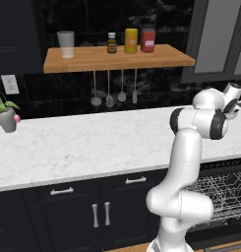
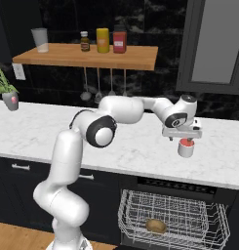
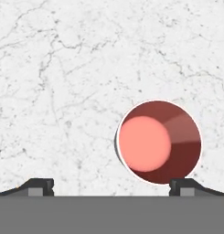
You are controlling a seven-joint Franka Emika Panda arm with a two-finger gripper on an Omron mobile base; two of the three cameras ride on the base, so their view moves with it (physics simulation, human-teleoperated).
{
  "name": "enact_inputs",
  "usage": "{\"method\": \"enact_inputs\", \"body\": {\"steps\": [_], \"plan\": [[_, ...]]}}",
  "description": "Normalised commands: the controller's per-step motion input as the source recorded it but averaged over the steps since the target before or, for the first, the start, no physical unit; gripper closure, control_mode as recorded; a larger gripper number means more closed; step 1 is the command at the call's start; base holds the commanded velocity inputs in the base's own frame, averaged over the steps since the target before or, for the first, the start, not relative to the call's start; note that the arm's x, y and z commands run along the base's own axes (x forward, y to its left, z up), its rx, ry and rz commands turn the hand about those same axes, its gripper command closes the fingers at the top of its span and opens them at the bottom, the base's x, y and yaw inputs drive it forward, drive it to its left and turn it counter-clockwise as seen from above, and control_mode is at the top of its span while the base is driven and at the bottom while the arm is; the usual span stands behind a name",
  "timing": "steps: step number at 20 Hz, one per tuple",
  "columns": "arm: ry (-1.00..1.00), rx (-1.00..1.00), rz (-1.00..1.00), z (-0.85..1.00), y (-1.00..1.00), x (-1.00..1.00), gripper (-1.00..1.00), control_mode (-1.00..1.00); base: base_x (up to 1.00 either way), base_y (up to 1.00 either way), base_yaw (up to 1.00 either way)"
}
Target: Pick up the cup and bowl from the counter, place them in the dishwasher, and close the dishwasher door.
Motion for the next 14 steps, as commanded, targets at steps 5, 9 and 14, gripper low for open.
{"method": "enact_inputs", "body": {"steps": [5, 9, 14], "plan": [[0.00, 0.00, 0.00, -0.16, 0.00, 0.15, -1.00, -1.00, 0.00, 0.00, 0.00], [0.00, 0.00, 0.00, -0.23, 0.00, 0.08, -1.00, -1.00, 0.00, 0.00, 0.00], [0.00, 0.00, 0.00, -0.30, -0.01, 0.16, -1.00, -1.00, 0.00, 0.00, 0.00]]}}
